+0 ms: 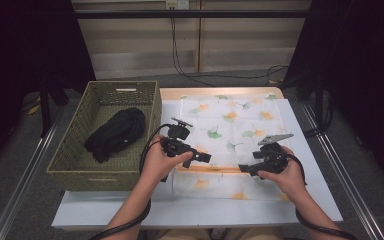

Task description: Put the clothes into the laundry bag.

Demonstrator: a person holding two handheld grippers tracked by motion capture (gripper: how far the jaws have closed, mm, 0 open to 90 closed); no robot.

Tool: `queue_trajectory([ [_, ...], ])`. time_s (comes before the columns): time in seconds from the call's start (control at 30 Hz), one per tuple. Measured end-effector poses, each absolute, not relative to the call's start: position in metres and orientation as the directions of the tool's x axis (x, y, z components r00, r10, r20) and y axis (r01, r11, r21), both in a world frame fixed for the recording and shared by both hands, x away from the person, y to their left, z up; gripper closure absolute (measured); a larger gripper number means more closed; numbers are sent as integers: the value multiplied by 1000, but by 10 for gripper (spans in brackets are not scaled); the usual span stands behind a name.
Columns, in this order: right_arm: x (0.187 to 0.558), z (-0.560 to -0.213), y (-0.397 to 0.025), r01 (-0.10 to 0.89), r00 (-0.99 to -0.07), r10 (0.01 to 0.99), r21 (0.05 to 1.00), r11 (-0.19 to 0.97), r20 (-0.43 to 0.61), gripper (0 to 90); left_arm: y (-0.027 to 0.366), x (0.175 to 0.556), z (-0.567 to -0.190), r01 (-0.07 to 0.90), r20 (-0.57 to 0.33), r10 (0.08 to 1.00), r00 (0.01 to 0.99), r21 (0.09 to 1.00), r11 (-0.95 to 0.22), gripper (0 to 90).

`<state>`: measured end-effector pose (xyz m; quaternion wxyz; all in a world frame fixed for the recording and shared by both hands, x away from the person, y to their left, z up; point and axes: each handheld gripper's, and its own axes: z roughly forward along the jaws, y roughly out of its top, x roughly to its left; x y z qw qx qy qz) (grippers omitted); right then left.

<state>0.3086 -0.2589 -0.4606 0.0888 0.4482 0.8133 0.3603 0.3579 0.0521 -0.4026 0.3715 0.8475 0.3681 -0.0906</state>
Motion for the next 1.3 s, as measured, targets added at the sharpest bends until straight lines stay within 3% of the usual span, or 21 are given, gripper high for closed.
queue_trajectory([
  [0.93, 321, -484, -235, 593, -646, 760, 674, 440, 72, 144, 50, 354, -400, 692, -438, 548, 712, 569, -444, 33],
  [1.23, 318, -487, -231, 562, -654, 756, 687, 461, 29, 168, 50, 351, -402, 703, -451, 552, 701, 567, -430, 33],
  [1.3, 319, -486, -232, 566, -649, 760, 684, 460, 26, 209, 53, 351, -403, 702, -447, 554, 703, 561, -439, 33],
])
